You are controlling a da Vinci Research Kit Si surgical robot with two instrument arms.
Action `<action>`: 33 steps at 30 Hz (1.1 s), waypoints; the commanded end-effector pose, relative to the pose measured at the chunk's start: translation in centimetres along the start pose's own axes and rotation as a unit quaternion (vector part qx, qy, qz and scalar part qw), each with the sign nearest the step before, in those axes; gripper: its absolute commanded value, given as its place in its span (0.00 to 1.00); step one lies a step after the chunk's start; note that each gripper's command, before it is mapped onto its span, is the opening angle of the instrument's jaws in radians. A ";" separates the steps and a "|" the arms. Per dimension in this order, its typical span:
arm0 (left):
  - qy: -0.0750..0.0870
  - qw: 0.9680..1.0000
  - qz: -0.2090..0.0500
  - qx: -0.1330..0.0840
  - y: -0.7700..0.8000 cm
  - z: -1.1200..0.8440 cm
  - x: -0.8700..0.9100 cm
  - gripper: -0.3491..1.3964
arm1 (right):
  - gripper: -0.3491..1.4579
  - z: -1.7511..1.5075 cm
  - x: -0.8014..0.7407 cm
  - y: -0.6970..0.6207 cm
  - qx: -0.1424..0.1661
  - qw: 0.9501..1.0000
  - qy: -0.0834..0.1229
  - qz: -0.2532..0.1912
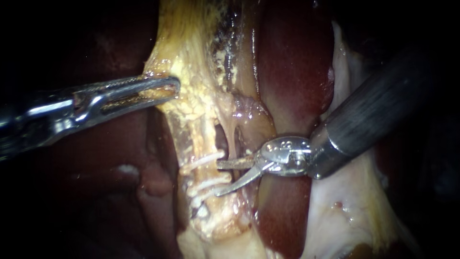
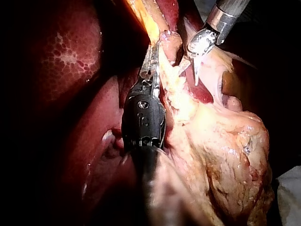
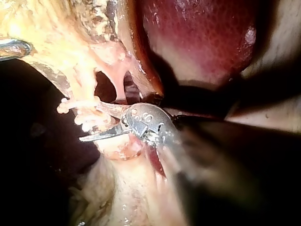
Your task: Go to the cutting position left tube
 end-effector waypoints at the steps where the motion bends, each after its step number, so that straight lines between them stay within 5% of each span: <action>1: 0.000 1.000 0.000 0.000 0.00 0.01 0.00 0.00 | 0.94 0.02 0.00 0.01 0.000 1.000 -0.001 0.000; 33: 0.000 1.000 0.000 0.001 0.08 0.07 0.02 0.00 | 0.89 0.46 0.17 0.13 0.075 0.997 0.017 -0.026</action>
